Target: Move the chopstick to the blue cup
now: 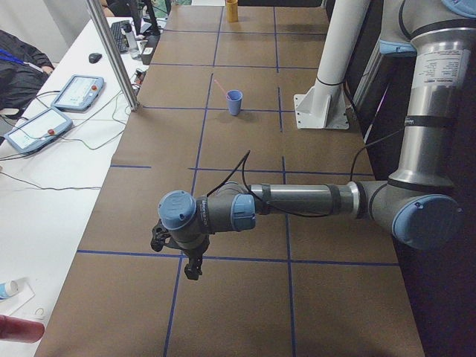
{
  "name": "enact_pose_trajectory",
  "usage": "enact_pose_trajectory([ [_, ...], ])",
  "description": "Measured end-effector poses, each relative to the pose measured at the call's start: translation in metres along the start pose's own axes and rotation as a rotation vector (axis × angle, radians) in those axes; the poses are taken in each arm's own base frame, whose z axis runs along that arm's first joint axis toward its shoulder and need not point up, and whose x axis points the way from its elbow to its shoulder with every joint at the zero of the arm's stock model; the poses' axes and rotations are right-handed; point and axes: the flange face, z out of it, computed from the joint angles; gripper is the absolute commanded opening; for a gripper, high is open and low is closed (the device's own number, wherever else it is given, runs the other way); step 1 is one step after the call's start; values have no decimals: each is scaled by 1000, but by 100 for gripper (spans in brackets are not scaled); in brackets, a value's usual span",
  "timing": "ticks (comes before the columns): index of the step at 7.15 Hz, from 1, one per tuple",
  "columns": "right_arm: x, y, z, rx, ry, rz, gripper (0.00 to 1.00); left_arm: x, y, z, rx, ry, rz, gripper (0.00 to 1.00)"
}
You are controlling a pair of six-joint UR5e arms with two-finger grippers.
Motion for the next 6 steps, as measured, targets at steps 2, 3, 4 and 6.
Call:
enact_pose_trajectory([
  [2,-3,-1,2,-4,0,8,100,1,-1,-1,1,0,1,100],
  [3,-3,-1,3,-5,1,8,100,1,-1,-1,1,0,2,100],
  [4,-4,-1,3,-5,0,8,100,1,-1,-1,1,0,2,100],
  [6,-4,-1,3,-5,1,8,100,0,-1,0,1,0,2,100],
])
